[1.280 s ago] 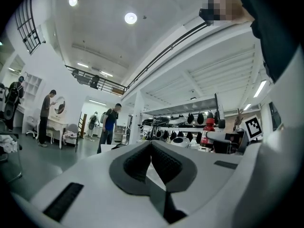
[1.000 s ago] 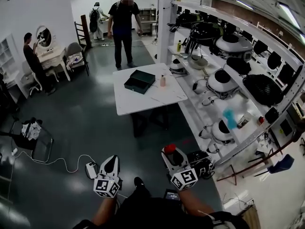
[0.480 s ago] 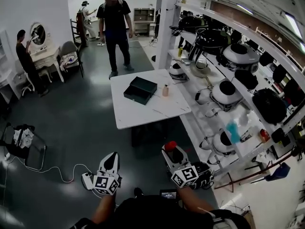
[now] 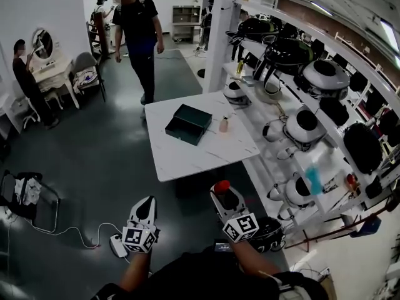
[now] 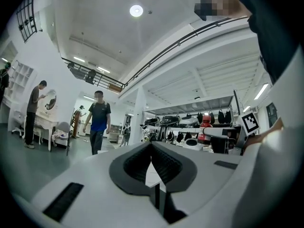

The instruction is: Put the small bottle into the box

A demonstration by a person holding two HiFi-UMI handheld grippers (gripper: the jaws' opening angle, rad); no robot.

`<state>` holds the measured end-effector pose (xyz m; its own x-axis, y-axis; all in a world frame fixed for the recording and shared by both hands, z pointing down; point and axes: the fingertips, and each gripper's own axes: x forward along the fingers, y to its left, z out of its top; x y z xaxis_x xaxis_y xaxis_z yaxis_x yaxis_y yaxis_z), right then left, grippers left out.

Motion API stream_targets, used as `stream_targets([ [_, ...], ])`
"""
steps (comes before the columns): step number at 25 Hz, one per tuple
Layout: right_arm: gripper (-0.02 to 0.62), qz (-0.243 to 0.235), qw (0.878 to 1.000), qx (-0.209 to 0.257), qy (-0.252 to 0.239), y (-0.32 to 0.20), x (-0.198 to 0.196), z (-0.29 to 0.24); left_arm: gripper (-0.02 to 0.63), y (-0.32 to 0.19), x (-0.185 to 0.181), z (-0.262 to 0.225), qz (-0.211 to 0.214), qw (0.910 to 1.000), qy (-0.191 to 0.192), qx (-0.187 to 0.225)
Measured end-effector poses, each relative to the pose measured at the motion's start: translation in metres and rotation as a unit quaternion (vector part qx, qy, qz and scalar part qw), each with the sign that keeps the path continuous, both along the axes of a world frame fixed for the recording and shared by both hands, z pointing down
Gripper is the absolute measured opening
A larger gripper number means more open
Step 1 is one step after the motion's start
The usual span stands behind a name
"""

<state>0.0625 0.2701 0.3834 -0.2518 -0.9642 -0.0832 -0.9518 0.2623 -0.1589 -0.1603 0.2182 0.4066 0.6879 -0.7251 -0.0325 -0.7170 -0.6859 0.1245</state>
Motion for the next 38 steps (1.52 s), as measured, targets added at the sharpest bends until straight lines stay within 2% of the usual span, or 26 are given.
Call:
stream_targets([
  [11, 0.225, -0.016, 1.000, -0.008, 0.003, -0.088, 0.014, 0.022, 0.016, -0.089, 0.007, 0.011, -0.030, 0.9995, 0.009, -0.007],
  [18, 0.225, -0.033, 0.999, -0.011, -0.004, -0.178, 0.048, 0.029, 0.017, -0.173, 0.040, 0.008, -0.042, 0.9991, 0.010, -0.003],
  [23, 0.225, -0.051, 0.999, -0.013, 0.009, -0.247, 0.076, 0.031, 0.017, -0.238, 0.065, 0.007, -0.055, 0.9984, 0.007, -0.007],
  [28, 0.225, -0.063, 0.998, -0.022, 0.010, -0.313, 0.099, 0.031, 0.017, -0.298, 0.080, 0.002, -0.072, 0.9974, 0.000, -0.005],
  [34, 0.225, -0.081, 0.996, -0.026, 0.031, -0.370, 0.107, 0.038, 0.015, -0.348, 0.087, 0.005, -0.088, 0.9960, -0.011, -0.008],
  [38, 0.225, -0.096, 0.992, -0.058, 0.053, -0.398, 0.107, 0.055, 0.015, -0.365, 0.091, 0.019, -0.089, 0.9954, -0.027, -0.022],
])
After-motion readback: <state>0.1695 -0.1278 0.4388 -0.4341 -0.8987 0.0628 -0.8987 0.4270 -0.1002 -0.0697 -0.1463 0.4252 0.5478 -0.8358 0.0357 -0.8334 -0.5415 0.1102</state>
